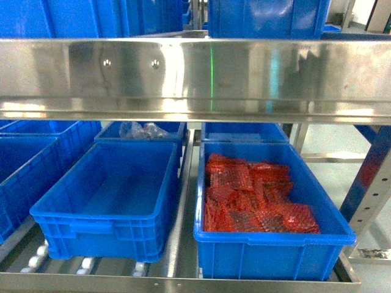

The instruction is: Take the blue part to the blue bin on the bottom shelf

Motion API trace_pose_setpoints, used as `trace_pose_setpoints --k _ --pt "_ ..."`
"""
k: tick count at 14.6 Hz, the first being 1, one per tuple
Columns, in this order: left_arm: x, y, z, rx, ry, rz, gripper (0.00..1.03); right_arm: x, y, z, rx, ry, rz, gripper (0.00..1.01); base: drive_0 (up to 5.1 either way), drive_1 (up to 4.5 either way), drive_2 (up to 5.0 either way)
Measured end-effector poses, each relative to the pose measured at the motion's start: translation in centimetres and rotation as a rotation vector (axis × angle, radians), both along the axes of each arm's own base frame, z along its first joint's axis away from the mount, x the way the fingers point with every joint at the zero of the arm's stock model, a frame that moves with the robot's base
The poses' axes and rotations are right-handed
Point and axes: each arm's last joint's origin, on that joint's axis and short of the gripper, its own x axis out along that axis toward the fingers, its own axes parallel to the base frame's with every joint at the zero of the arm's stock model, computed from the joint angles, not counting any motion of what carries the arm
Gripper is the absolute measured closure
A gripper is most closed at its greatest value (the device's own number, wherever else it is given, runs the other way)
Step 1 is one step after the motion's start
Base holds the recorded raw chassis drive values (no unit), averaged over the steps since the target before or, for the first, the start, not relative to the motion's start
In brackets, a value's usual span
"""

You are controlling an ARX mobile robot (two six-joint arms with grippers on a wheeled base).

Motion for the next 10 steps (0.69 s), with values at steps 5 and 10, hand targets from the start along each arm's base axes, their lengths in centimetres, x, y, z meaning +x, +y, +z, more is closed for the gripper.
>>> trace_pose_setpoints --k 5,10 --pt "0.01 0.00 -0.03 0.001 0.003 0.000 0.59 0.00 0.00 0.00 0.000 0.000 0.000 0.03 0.0 0.00 0.0" --pt "0.01 0.00 -0.03 0.001 0.003 0.000 0.59 0.00 0.00 0.00 0.000 0.000 0.000 0.03 0.0 0.00 0.0"
